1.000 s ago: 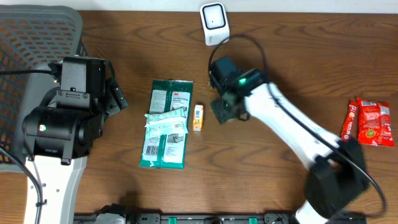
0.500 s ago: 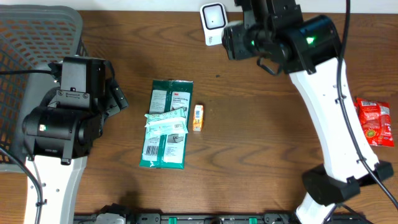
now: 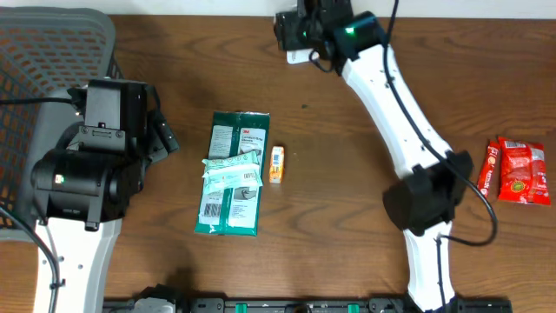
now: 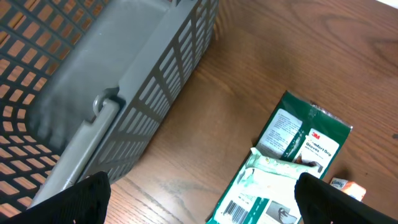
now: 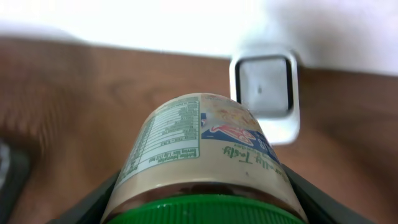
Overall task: Scan the item barcode
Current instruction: 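Carry the jar up to the white scanner and hold it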
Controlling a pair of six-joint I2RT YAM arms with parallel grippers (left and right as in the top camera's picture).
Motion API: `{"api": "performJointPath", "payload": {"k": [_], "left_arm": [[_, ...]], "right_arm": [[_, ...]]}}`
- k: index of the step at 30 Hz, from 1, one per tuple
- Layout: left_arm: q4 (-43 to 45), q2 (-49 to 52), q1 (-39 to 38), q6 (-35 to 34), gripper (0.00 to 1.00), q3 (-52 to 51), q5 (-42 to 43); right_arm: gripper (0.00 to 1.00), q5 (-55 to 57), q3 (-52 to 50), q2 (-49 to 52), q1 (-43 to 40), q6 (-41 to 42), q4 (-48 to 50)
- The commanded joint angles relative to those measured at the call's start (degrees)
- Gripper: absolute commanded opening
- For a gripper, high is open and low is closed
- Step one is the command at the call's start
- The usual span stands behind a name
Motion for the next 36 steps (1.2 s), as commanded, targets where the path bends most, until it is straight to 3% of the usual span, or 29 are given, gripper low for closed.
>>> {"api": "performJointPath", "payload": {"k": [1, 4, 8, 13, 36], "left_arm": [[-0.2, -0.1, 0.3, -0.1, 0.95, 0.3, -1.0], [-0.2, -0.1, 0.3, -0.1, 0.95, 0.3, -1.0], [-0.3, -0.1, 0.3, -0.1, 0.95, 0.3, -1.0], [-0.2, -0.1, 0.3, -0.1, 0.95, 0.3, -1.0], [-0.2, -0.1, 0.3, -0.1, 0.95, 0.3, -1.0]], "right_arm": [[0.46, 0.3, 0.9, 2.3, -2.1, 2.4, 6.8], [0.46, 0.3, 0.9, 6.1, -2.5, 2.4, 14.5], [0.36, 0.4, 0.9, 11.6, -3.0, 2.4, 26.4], [0.37, 0.5, 0.9, 15.7, -3.3, 2.4, 36.0], [0.41, 3.8, 0.8, 17.5, -4.9, 2.4, 42.2]]}}
